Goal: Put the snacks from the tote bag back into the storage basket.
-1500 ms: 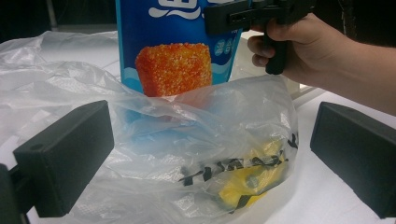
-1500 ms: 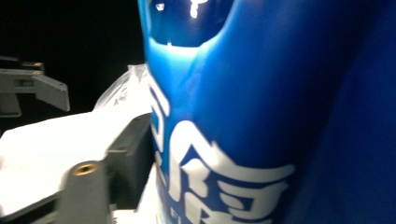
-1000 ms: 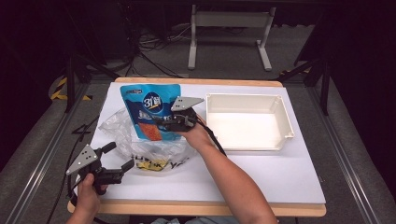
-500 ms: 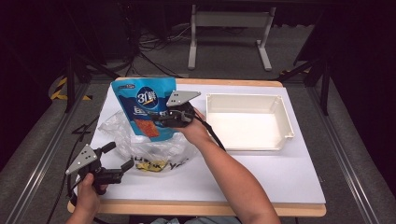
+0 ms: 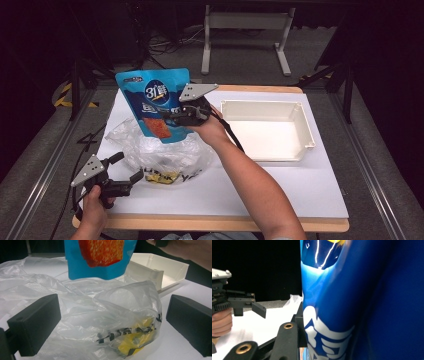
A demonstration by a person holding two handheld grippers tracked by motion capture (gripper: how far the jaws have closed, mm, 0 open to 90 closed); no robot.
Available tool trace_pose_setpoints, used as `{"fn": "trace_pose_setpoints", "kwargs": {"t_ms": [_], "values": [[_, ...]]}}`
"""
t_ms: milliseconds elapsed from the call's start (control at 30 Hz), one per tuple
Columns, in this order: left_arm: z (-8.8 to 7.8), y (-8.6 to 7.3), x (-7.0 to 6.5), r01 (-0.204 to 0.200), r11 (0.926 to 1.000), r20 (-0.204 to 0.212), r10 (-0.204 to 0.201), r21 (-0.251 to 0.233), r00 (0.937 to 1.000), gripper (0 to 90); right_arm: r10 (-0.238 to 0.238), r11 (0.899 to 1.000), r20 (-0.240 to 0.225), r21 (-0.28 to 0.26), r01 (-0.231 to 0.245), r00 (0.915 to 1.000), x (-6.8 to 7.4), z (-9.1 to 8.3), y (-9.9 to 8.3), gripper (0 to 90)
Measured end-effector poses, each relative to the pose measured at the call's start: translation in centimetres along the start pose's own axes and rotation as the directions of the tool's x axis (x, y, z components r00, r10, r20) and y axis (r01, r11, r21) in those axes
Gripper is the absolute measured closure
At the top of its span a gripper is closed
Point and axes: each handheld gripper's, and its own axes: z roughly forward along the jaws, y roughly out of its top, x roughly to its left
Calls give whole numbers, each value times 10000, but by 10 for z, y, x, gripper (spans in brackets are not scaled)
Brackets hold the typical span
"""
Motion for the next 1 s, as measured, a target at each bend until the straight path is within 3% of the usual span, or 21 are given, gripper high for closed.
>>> {"fn": "trace_pose_setpoints", "kwargs": {"t_ms": [400,533,1000], "values": [[1,-1,0,-1,10000,-3,1,-21,10000,2,-335,9994,52,-55,336,9994,-7,-21,25,604],[1,-1,0,-7,10000,-27,7,-33,10000,3,-295,9996,-129,3,295,9995,-10,-29,32,602],[2,-1,0,3,10000,-93,-3,25,10000,3,-479,9987,285,187,474,9984,-19,-65,38,601]]}}
